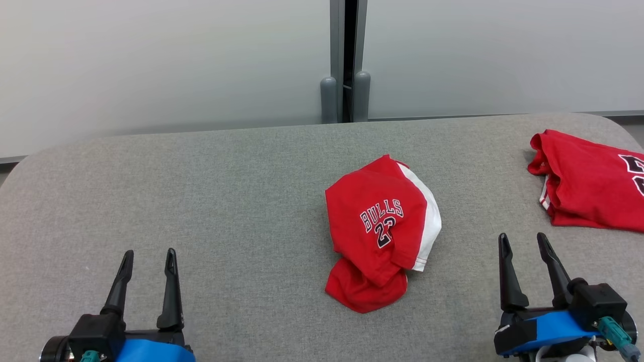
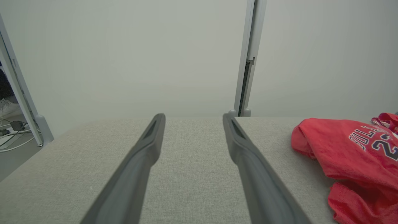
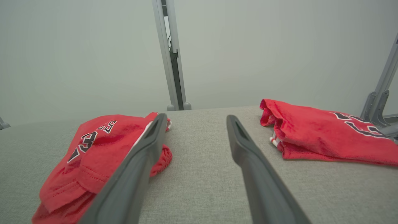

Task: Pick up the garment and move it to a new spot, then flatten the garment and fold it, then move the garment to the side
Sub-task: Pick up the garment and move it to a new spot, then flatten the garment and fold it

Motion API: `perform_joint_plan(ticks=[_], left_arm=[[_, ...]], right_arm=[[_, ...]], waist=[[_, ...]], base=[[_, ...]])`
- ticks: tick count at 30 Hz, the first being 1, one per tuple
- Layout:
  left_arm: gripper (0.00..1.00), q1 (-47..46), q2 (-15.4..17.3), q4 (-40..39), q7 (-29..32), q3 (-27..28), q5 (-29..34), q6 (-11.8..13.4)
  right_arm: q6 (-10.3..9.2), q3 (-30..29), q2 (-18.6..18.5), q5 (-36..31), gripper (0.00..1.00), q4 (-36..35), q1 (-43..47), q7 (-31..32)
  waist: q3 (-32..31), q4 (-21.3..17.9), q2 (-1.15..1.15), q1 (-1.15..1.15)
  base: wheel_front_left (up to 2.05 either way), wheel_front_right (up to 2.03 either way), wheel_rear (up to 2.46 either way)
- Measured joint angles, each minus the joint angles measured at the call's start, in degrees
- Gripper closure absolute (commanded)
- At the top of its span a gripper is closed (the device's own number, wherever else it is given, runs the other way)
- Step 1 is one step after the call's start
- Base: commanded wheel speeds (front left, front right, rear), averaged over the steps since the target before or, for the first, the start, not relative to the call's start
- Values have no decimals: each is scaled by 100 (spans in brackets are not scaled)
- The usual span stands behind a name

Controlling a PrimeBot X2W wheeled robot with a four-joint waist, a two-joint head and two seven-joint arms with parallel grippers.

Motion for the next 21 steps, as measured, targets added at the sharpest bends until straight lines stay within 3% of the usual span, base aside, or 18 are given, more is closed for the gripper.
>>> perform_joint_plan(ticks=[21], left_arm=[[0,135,-388,105,0,505,426,-425]], right_arm=[[0,130,-9,34,0,144,116,0]], waist=[[-92,42,0,0]], base=[[0,0,0]])
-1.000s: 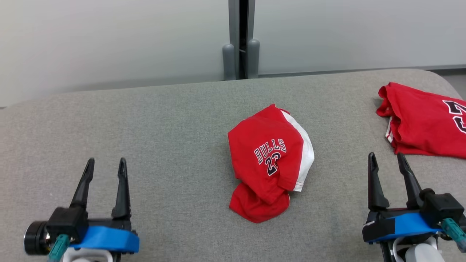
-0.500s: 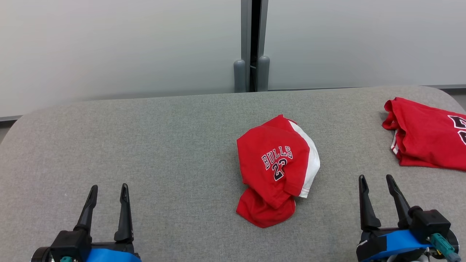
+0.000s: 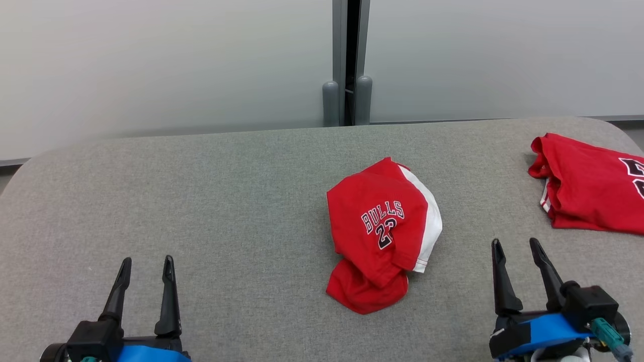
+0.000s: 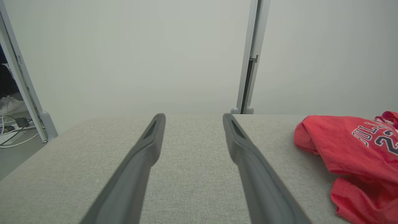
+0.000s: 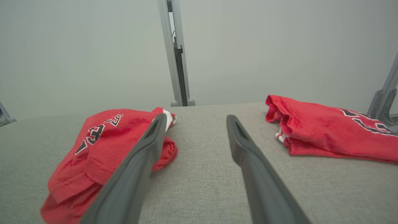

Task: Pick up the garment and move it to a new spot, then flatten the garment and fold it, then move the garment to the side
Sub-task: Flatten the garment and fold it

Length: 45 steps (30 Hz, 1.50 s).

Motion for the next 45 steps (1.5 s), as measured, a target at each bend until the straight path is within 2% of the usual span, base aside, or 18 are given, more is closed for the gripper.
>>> perform_joint_plan(ticks=[6,12,18,27,38,40,45], left_arm=[[0,-30,-49,-2,0,31,62,-40],[0,-199,-89,-2,0,-36,102,-78],[0,-398,-108,29,0,-163,98,-115],[0,-576,-116,55,0,-220,75,-110],[0,-732,-121,58,0,-370,18,-64],[0,-742,-121,71,0,-385,2,-58],[0,-742,-121,97,0,-385,-19,-38]], right_arm=[[0,244,-175,-33,0,-15,-518,0],[0,537,-346,-18,0,368,-1355,134],[0,712,-374,67,0,1123,-1809,250],[0,847,-315,240,0,2513,-1926,188],[0,1136,-169,599,0,3540,-2292,18],[-1,1198,-163,679,100,3648,-2346,-3],[4,1129,-265,777,100,3656,-2424,-2]], waist=[[107,13,0,0],[306,92,0,0],[533,301,0,1],[833,587,0,1],[1028,682,0,1],[1035,685,0,1],[1007,653,0,1]], base=[[0,0,0],[0,0,0],[0,0,0],[0,0,0],[0,0,0],[0,0,0],[0,0,0]])
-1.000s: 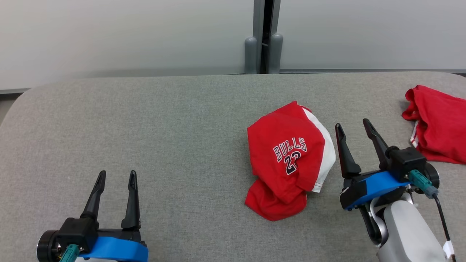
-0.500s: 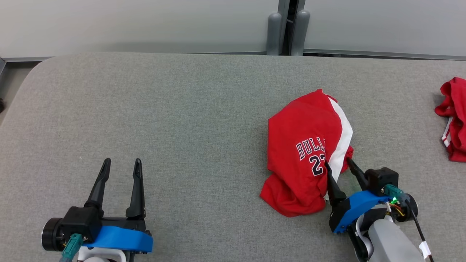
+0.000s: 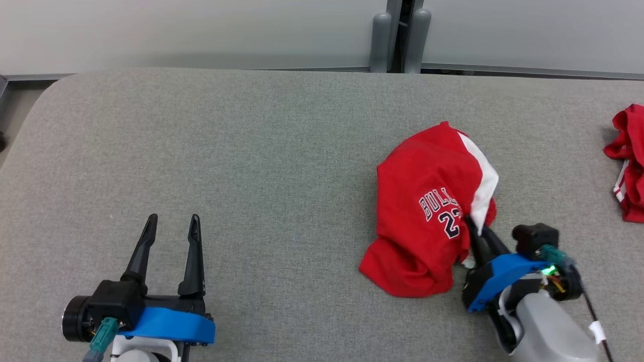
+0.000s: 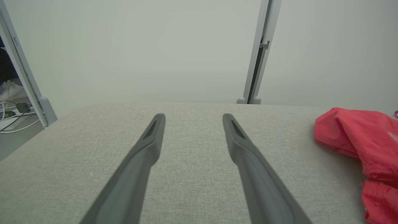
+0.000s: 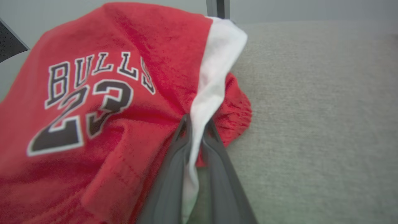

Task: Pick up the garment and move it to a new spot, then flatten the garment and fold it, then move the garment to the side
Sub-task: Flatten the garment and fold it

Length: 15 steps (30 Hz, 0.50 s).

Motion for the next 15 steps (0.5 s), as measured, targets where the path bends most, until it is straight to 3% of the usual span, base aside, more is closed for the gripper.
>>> perform_joint_plan(ticks=[9,15], left_arm=[[0,89,-2,35,0,-10,-43,26],[0,142,-2,40,-1,-16,-60,25]], right_arm=[[-3,-873,-715,-293,100,-877,171,5],[-4,-1009,-887,-602,100,-1540,255,3]], waist=[[-207,-91,0,0],[-330,-155,0,0]], base=[[0,0,0],[0,0,0]])
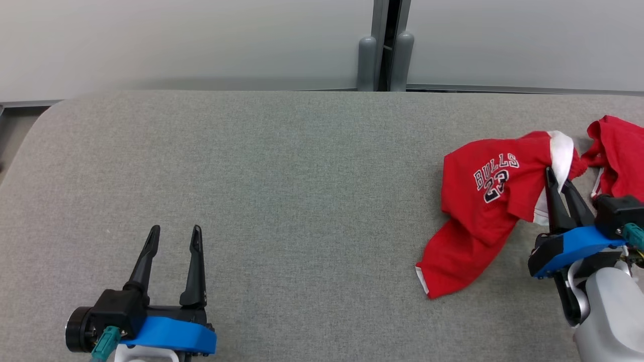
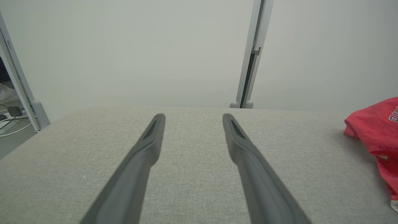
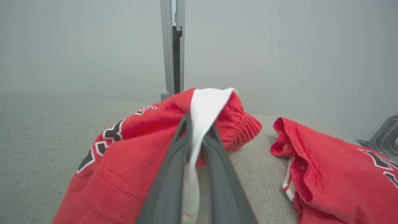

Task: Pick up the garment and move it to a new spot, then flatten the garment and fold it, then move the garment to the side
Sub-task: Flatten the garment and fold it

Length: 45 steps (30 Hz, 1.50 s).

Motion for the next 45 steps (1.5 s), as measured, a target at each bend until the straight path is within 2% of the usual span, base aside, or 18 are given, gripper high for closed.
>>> perform_joint_plan(ticks=[5,11,24,25,26,27,30,34,45], left_arm=[[0,39,0,18,1,-32,-26,0],[0,90,0,23,1,-79,-58,0],[0,117,0,33,1,-115,-107,15],[0,117,0,33,1,-121,-129,19],[0,117,0,33,1,-122,-136,22],[0,117,0,33,0,-126,-140,24],[0,118,0,33,1,-121,-142,51],[0,122,0,35,1,-99,-142,68],[0,207,0,32,1,9,-132,65]], right_arm=[[0,417,80,-130,100,-380,85,1],[0,1388,401,-105,100,-561,171,53],[0,3572,906,410,100,-62,257,87],[0,3693,938,468,82,-9,279,73],[0,3825,959,504,58,41,298,69],[0,3938,984,546,0,75,316,63],[0,4080,1042,643,0,88,328,41],[0,3924,1029,643,0,-162,314,11],[0,2496,668,271,0,-1501,817,-1]], waist=[[-70,-3,0,0],[-114,73,0,-1],[-55,262,0,0],[-51,266,0,0],[-49,267,0,0],[-47,265,0,0],[-46,242,0,0],[-67,170,0,-1],[-216,-22,0,0]], base=[[0,0,0],[0,0,0],[0,0,0],[0,0,0],[0,0,0],[0,0,0],[0,0,0],[0,0,0],[0,0,0]])
